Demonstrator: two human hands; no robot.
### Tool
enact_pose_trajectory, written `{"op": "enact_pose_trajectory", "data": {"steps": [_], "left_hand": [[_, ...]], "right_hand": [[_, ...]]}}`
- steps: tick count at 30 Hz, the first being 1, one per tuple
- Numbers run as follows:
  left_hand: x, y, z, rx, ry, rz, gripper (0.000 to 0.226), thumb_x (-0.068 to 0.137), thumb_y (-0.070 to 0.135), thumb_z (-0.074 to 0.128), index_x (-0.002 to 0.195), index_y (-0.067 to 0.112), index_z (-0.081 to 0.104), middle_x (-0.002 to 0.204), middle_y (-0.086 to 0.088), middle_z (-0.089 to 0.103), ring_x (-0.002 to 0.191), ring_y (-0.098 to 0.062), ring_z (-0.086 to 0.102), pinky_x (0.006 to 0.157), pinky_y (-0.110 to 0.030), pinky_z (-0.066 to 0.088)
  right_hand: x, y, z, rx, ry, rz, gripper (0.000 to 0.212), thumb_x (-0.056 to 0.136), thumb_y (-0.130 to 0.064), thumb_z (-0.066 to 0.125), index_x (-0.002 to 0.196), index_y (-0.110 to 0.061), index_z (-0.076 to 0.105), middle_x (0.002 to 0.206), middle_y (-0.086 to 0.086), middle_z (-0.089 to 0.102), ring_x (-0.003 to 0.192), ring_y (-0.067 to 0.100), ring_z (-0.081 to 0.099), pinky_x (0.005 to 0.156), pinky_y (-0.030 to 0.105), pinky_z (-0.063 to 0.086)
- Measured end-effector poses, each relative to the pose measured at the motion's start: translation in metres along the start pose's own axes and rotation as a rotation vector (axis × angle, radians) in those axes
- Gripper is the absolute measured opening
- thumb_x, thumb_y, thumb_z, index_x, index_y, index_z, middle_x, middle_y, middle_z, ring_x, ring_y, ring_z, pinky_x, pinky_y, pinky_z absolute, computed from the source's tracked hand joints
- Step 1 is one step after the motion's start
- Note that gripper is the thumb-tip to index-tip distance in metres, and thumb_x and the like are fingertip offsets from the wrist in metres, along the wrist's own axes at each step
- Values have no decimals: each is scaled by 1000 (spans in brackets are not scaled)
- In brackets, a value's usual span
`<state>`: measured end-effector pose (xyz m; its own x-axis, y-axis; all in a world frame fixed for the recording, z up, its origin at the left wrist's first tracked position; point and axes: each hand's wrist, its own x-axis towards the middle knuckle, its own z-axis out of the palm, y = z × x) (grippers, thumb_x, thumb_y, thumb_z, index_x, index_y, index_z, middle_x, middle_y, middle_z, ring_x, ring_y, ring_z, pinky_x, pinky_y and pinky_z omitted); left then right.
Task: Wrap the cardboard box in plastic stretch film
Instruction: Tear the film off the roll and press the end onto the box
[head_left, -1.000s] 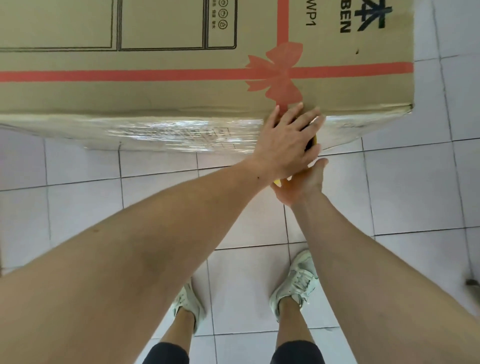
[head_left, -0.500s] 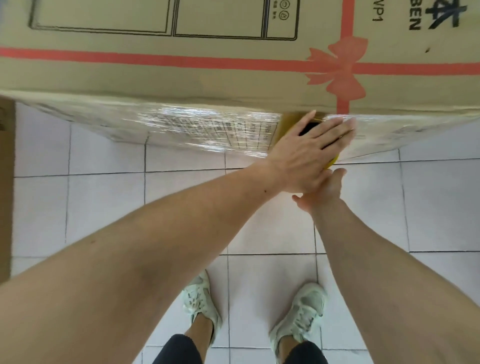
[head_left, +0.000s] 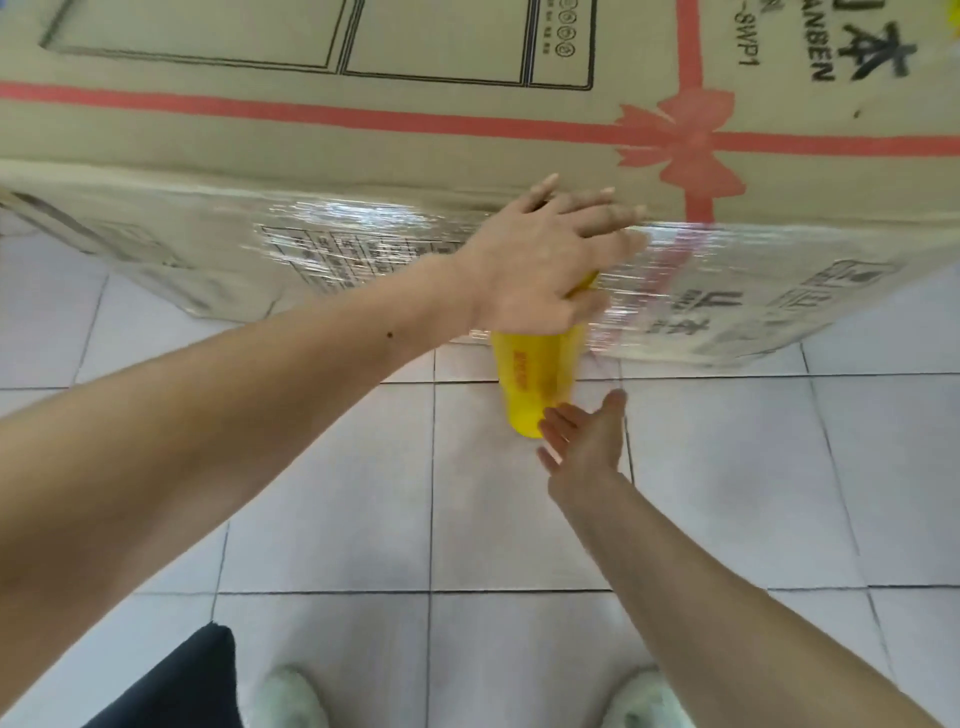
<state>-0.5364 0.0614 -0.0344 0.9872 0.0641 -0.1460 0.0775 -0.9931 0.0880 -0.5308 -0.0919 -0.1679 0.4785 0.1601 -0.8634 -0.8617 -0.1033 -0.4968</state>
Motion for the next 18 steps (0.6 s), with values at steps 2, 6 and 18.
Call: {"op": "enact_pose_trajectory", "data": {"steps": [2, 6, 18], "left_hand": [[1, -3, 0, -4, -12, 32, 64, 103, 48, 38, 159, 32, 14, 167, 9, 6, 154, -16, 5, 124, -49, 3], [7, -6, 3, -17, 31, 62, 74, 103, 48, 40, 160, 26, -1, 167, 5, -3, 154, -15, 0, 124, -44, -2], [-45, -42, 3, 85, 23, 27, 92, 90, 49, 59, 160, 25, 6, 168, 3, -2, 153, -15, -3, 123, -55, 6]], "right_hand": [[36, -8, -10, 17, 109, -61, 71, 98, -63, 29, 145, -13, 46, 142, 8, 54, 127, 22, 52, 110, 38, 35], [68, 0, 13, 112, -15, -49, 86, 87, -80, 25, 154, -28, 32, 156, 3, 40, 140, 29, 42, 117, 45, 32], [45, 70, 95, 97, -182, 30, 78, 91, -75, 25, 154, -28, 31, 154, 5, 42, 140, 28, 42, 118, 46, 31]]}}
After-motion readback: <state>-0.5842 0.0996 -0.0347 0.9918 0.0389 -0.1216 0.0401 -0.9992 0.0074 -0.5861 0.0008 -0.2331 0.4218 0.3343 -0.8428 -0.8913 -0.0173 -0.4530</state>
